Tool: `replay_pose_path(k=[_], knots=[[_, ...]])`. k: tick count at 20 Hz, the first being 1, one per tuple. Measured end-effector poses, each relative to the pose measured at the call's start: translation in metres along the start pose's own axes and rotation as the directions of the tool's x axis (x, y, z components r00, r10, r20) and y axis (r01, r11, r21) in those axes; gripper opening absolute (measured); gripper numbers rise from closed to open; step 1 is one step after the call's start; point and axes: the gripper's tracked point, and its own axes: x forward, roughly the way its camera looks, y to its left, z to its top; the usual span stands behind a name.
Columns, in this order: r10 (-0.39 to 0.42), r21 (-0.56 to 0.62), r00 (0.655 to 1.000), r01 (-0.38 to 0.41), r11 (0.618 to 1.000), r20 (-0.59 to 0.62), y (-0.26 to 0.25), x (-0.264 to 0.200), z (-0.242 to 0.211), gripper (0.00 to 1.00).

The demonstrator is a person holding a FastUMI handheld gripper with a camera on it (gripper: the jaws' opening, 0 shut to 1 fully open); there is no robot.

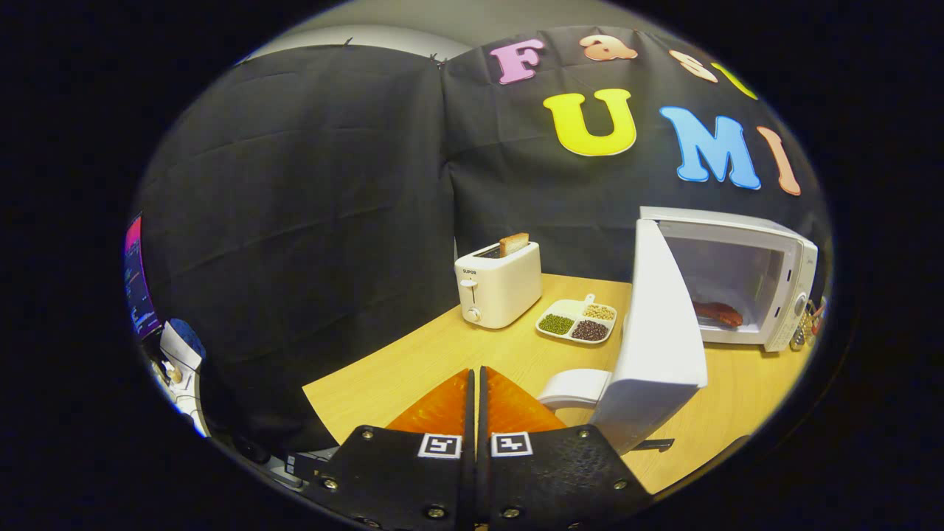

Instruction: Open the microwave, put the food inside, and close the microwave door.

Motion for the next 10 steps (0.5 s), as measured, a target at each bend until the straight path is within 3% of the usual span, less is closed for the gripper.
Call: replay_pose_path(k=[10], knots=[[-0.092,-0.032,0.995,0.091,0.995,-0.043,-0.068,-0.024,-0.019,0.01]])
